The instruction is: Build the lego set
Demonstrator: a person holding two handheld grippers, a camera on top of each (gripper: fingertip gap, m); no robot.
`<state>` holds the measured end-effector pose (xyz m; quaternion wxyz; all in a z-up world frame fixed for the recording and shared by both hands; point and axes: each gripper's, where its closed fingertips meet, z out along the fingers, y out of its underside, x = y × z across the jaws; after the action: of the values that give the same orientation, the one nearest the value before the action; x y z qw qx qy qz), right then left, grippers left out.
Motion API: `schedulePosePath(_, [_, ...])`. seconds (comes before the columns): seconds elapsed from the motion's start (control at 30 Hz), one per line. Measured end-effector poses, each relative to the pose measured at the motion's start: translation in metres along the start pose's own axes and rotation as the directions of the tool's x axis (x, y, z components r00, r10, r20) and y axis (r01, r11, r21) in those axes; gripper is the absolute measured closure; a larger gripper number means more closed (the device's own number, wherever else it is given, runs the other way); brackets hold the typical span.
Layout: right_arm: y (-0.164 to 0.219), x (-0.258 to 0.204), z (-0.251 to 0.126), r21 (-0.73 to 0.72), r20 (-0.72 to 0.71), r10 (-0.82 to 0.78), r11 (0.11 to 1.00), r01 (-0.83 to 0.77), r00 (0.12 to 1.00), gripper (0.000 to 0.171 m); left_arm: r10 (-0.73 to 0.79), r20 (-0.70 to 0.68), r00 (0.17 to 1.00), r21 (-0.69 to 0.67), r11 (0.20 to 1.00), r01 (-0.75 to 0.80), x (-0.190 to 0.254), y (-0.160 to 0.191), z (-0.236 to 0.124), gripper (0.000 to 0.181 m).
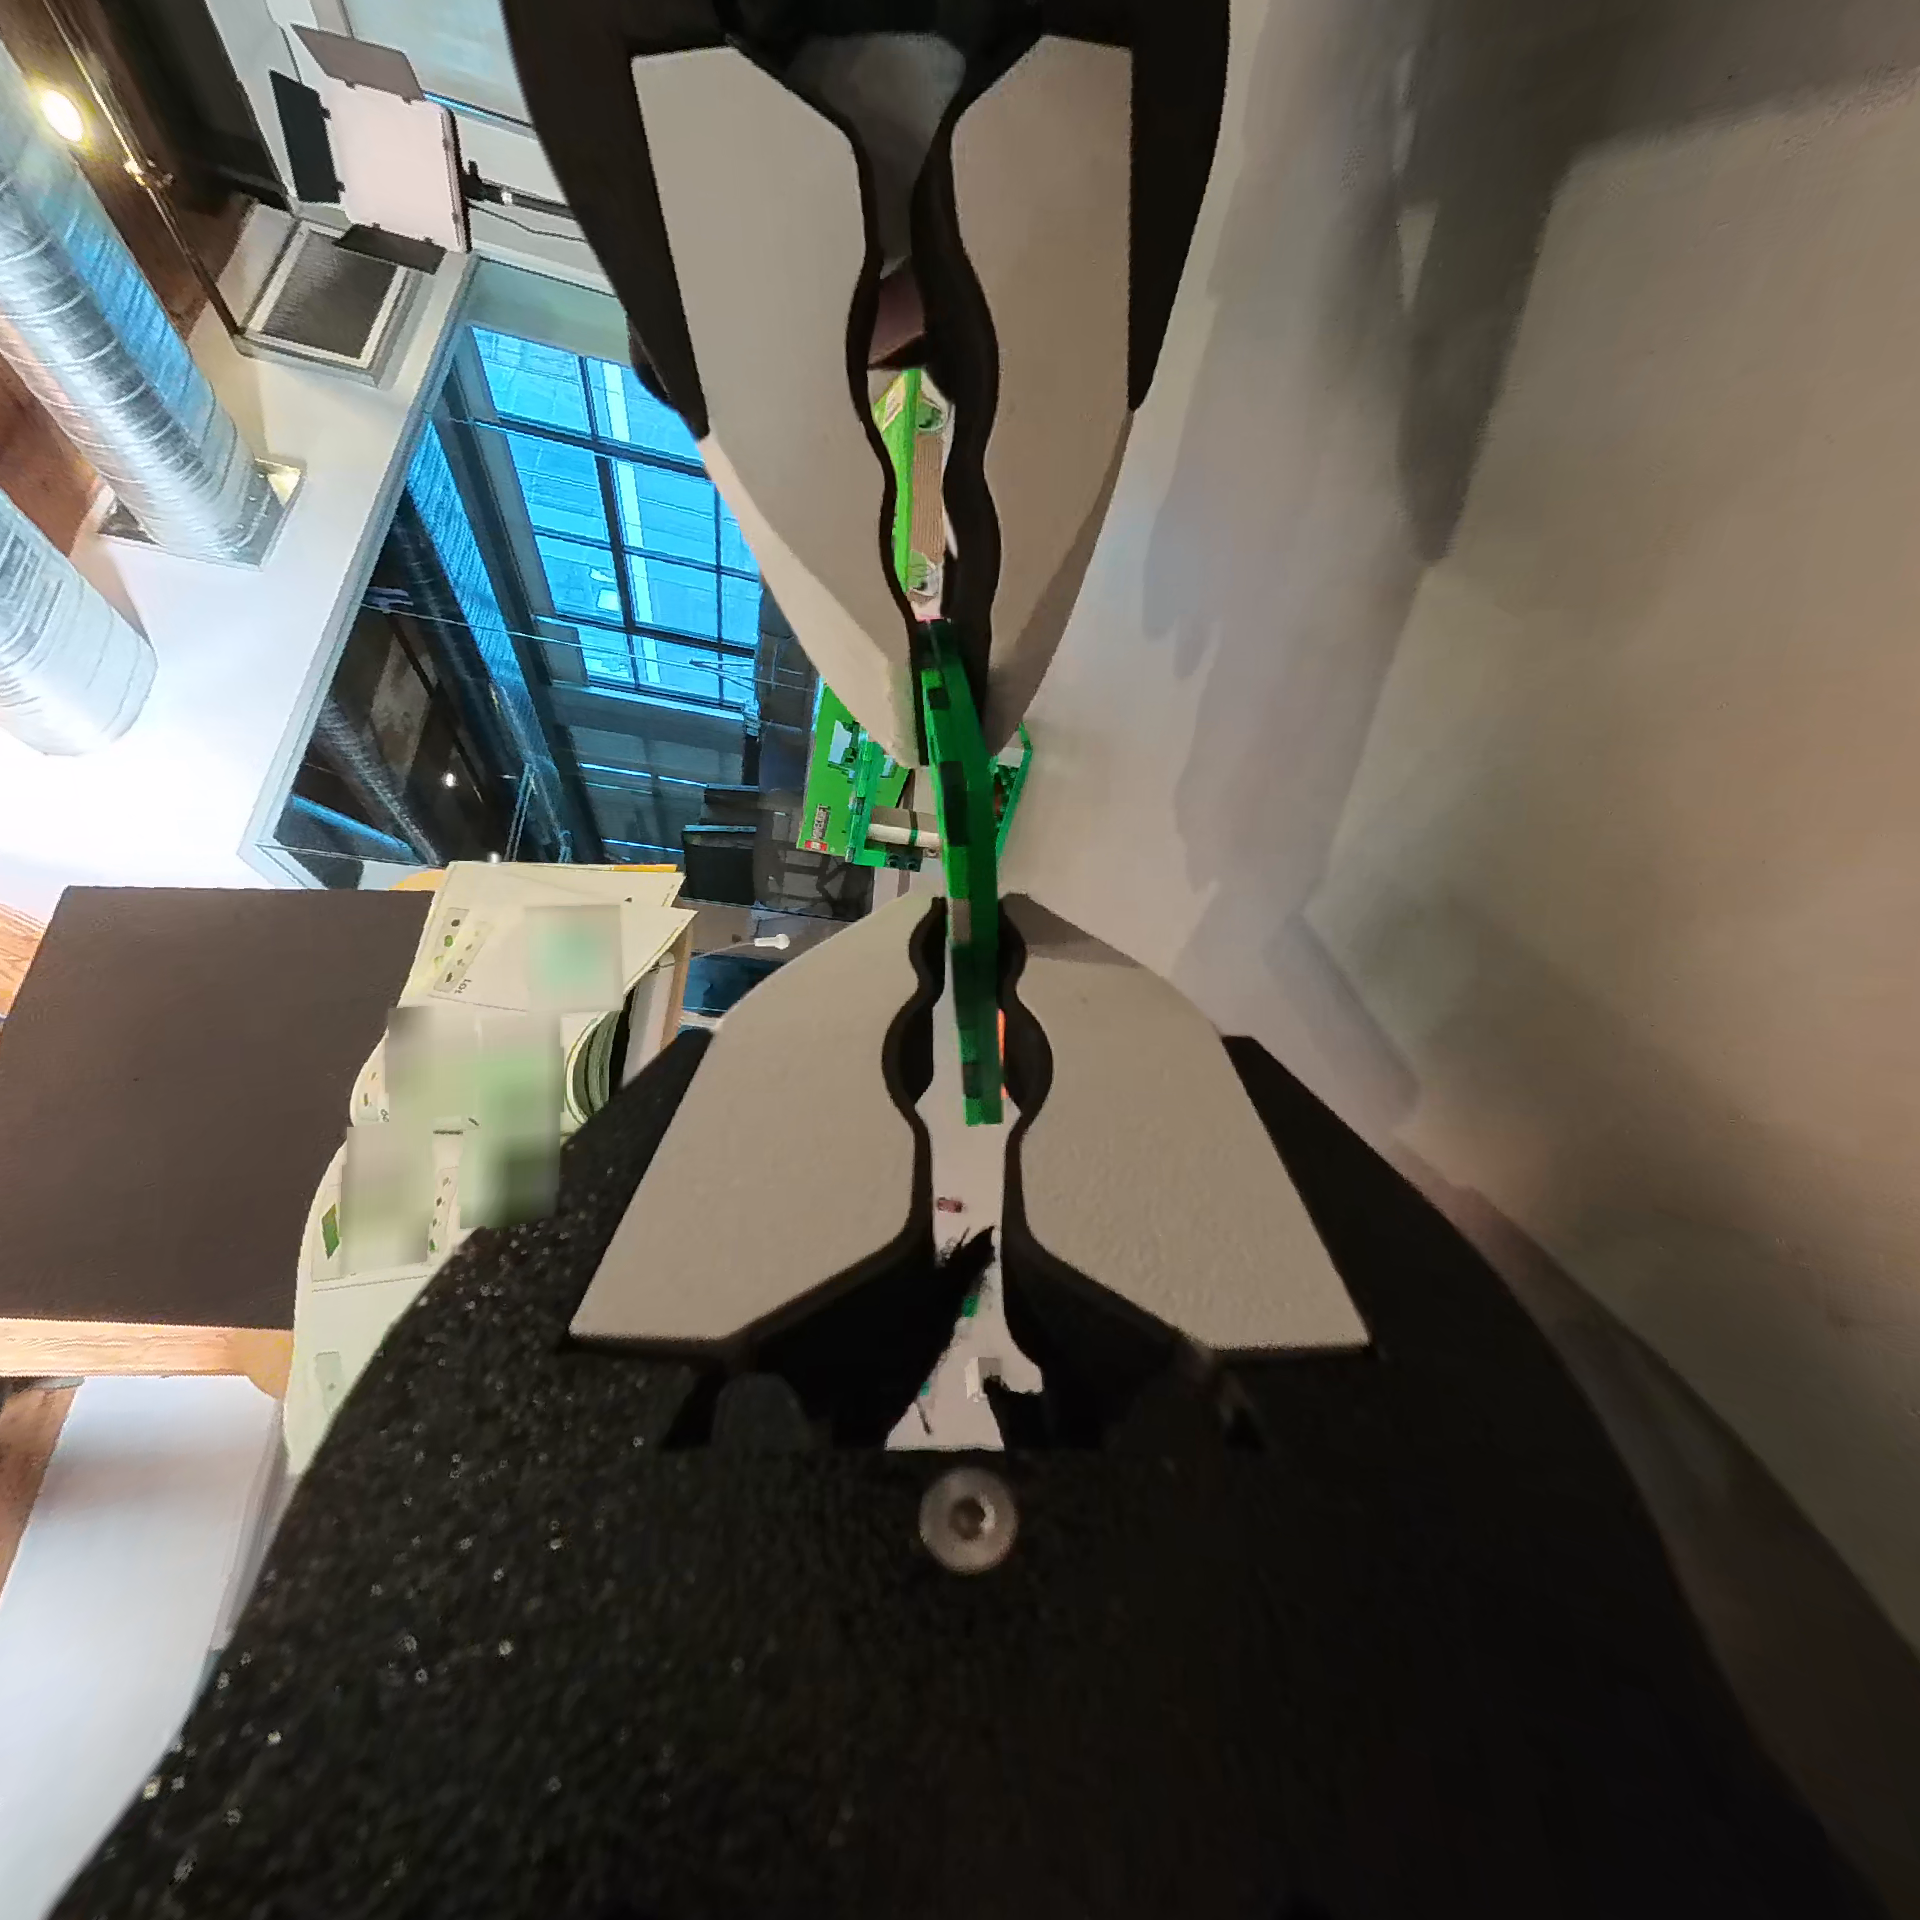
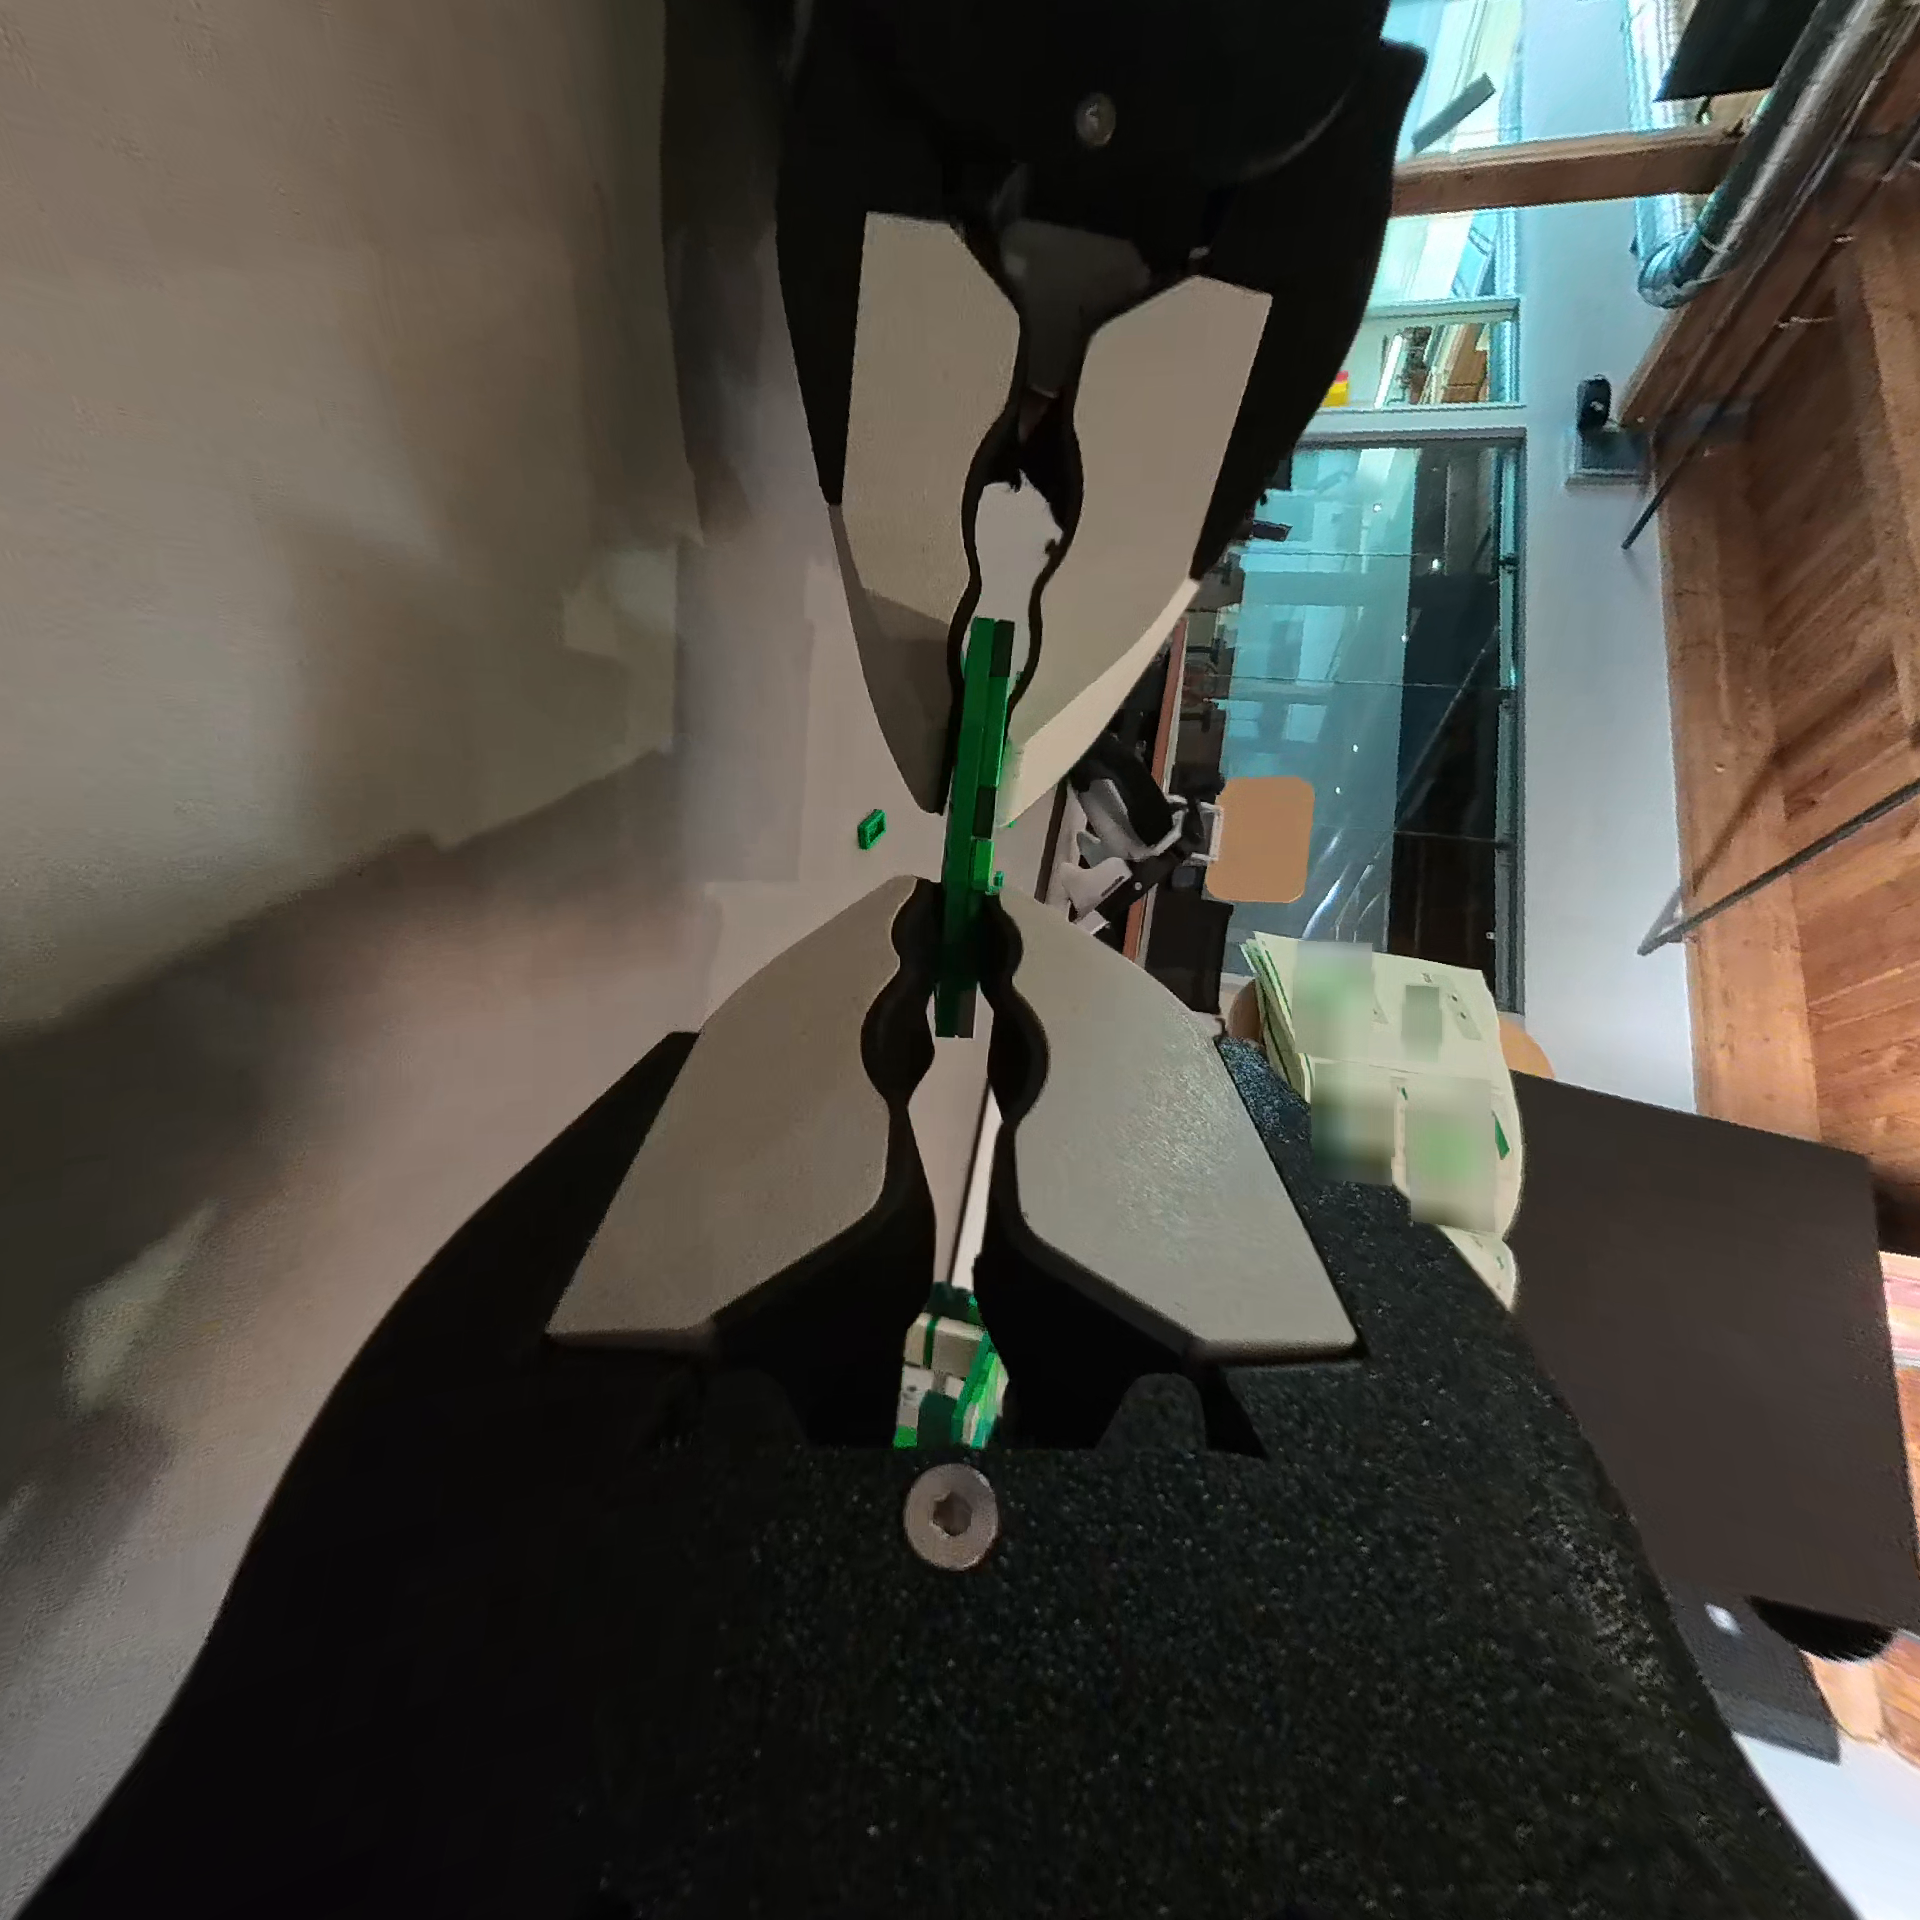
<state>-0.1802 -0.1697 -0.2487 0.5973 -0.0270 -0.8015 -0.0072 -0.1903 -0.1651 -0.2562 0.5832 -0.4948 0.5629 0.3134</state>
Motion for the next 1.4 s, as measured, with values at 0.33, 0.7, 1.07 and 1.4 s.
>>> schedulePosePath(0.33, [0.001, -0.011, -0.001, 0.074, 0.144, 0.255, 0.961, -0.267, 0.956, 0.134, 0.056, -0.004, 0.998, -0.039, 0.998, -0.056, 0.001, 0.008, 0.002, 0.176])
schedulePosePath(0.7, [0.009, 0.016, -0.013, 0.128, 0.437, 0.503, 0.785, -0.606, 0.745, 0.145, 0.172, -0.046, 0.984, 0.006, 0.985, -0.172, 0.012, 0.003, 0.001, 0.176])
schedulePosePath(1.07, [0.043, -0.023, 0.095, -0.478, 0.437, 0.855, 0.484, -0.733, 0.280, 0.156, 0.260, -0.066, 0.963, 0.053, 0.965, -0.257, 0.021, -0.005, -0.001, 0.175])
schedulePosePath(1.4, [0.040, -0.031, 0.112, -0.501, 0.397, 0.890, 0.414, -0.760, 0.223, 0.158, 0.276, -0.064, 0.959, 0.037, 0.961, -0.274, 0.019, -0.003, 0.001, 0.176])
